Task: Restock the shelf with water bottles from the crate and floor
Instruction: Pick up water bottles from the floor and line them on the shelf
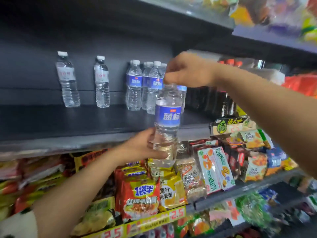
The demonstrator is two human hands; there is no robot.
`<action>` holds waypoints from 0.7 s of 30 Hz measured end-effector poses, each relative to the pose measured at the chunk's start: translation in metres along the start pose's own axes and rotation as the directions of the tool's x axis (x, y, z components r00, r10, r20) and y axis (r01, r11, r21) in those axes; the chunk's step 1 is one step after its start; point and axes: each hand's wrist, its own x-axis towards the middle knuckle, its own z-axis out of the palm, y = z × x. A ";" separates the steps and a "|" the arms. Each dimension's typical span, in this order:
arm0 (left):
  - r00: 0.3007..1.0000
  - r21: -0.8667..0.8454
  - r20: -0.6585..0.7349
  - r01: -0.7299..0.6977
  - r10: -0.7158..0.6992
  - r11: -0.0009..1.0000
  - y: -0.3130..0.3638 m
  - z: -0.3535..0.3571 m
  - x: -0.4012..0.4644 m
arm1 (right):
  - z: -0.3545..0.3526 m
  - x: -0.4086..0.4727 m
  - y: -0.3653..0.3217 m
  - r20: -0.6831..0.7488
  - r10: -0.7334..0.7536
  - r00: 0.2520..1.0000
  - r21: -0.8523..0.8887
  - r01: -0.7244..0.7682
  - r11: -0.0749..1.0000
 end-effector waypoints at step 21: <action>0.941 0.019 -0.292 0.185 -0.171 0.983 0.039 -0.110 0.090 | 0.014 0.176 0.060 -0.178 -0.050 0.983 0.291 0.101 0.951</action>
